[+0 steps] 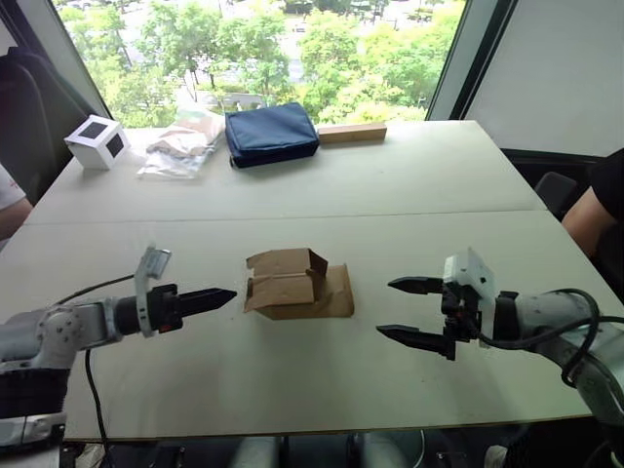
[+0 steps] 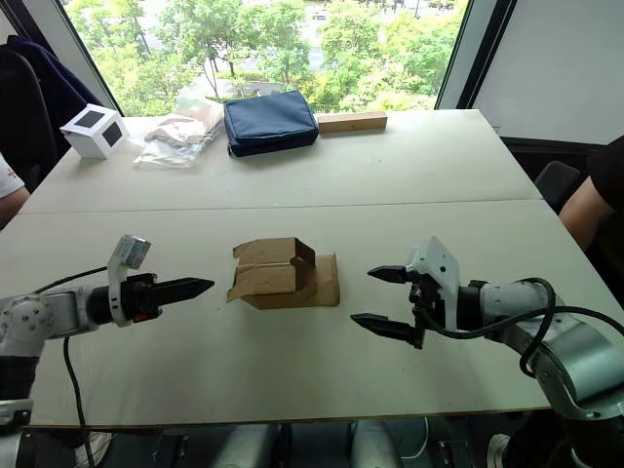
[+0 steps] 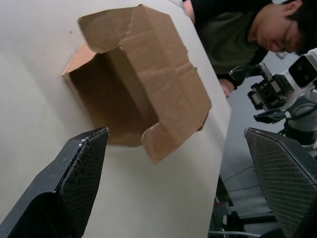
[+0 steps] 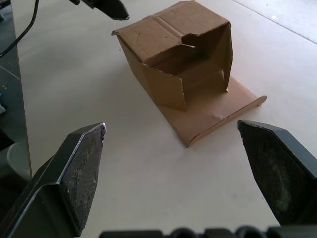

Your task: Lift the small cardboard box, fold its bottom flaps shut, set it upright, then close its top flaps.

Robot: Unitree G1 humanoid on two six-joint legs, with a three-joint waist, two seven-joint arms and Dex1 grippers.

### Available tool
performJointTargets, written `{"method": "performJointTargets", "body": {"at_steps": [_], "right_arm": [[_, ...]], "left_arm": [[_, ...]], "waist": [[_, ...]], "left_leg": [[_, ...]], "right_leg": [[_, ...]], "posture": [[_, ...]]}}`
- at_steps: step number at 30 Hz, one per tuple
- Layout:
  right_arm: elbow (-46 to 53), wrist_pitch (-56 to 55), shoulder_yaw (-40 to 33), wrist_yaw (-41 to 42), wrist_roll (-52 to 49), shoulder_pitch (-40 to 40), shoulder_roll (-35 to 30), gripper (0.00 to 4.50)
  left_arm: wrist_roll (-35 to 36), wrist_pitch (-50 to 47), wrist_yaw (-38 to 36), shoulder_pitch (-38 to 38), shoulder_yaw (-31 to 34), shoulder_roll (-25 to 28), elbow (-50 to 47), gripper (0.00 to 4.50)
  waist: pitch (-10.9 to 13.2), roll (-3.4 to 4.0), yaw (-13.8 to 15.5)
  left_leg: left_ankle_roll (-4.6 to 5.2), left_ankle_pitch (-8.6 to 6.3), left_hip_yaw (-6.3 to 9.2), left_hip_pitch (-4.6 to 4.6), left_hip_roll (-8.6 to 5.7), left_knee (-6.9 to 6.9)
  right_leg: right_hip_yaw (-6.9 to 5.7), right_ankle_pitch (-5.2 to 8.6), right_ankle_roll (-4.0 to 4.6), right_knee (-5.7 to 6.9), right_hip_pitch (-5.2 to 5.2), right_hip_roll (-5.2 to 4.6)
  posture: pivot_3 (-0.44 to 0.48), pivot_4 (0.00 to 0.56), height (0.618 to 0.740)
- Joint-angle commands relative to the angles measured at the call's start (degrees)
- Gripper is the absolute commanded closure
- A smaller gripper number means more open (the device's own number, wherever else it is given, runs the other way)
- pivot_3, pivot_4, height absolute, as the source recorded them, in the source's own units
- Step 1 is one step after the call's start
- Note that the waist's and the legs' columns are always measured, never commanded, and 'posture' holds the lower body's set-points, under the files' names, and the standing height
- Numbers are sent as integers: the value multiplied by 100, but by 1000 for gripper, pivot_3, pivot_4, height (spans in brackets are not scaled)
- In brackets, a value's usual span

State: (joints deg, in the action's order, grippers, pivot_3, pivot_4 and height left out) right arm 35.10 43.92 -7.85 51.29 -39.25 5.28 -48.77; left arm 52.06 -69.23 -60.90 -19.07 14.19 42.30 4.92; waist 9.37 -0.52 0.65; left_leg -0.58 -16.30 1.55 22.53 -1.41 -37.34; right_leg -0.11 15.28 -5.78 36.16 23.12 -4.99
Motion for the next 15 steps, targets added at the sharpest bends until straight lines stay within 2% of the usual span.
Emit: {"method": "performJointTargets", "body": {"at_steps": [1, 15], "right_arm": [[601, 230, -237, -361, -342, -65, 34, 32], [1063, 708, -508, -1200, -871, -79, 7, 32]], "left_arm": [[51, -119, -10, -240, -93, -75, 261, 0], [-610, 355, -433, -1399, -902, -836, 1823, 0]], "waist": [[0, 0, -8], [-2, -8, -8]], "left_leg": [[0, 0, 0, -1, 0, 0], [1, 1, 0, -2, -3, -7]], "right_leg": [[0, 0, 0, 1, 0, 0], [-2, 0, -1, 3, -4, 12]], "posture": [[0, 150, 737], [0, 150, 737]]}}
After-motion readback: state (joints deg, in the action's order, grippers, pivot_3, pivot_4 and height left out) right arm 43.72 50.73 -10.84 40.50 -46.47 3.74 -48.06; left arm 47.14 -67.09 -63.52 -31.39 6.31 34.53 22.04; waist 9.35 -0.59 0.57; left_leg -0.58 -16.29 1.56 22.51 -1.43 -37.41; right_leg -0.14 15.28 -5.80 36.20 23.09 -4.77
